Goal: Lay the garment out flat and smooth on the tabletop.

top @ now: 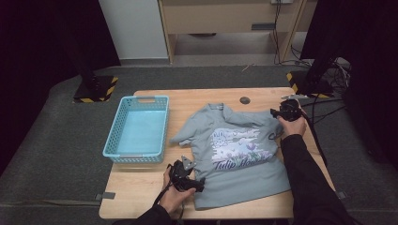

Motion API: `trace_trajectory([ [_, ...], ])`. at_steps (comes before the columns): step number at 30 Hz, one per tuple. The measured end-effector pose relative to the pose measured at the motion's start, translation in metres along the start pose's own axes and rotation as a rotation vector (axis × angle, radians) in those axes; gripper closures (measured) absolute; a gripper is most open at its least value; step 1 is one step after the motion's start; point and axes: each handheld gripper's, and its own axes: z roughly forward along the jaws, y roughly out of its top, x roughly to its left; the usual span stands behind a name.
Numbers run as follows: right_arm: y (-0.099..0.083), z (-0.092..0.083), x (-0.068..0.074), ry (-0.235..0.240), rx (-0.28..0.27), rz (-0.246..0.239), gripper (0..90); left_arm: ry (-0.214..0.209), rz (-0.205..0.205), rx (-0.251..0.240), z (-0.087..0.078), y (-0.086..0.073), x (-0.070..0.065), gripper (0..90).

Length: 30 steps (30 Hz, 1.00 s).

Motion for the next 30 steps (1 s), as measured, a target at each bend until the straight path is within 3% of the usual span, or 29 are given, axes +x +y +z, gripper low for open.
trace_trajectory([
  [8,-0.013,0.033,0.008,-0.05,0.1,-0.074,51.5,-0.001,0.001,-0.003,0.0,0.0,0.0,0.0],
  [10,-0.015,0.036,0.008,-0.044,0.082,-0.064,54.5,0.0,0.001,-0.003,0.0,0.0,0.0,0.0],
  [13,-0.016,0.037,0.007,-0.019,0.074,-0.031,71.2,0.0,-0.001,-0.003,0.0,-0.001,0.0,0.0],
  [17,-0.015,0.036,0.005,-0.042,0.097,-0.014,87.8,0.0,-0.002,-0.004,0.0,-0.001,0.0,0.0],
  [21,-0.013,0.034,-0.007,-0.096,0.127,0.044,88.4,-0.001,0.0,-0.002,0.0,-0.001,0.0,0.0],
  [25,-0.02,0.027,-0.028,-0.171,0.086,0.169,86.3,0.001,0.0,-0.002,-0.001,-0.001,0.0,0.0],
  [28,-0.025,0.022,-0.035,-0.231,0.081,0.176,77.5,0.002,-0.001,-0.001,-0.001,-0.001,-0.001,0.0],
  [30,-0.025,0.017,-0.036,-0.223,0.051,0.19,67.3,0.001,-0.001,0.002,-0.001,-0.001,-0.001,0.0],
])
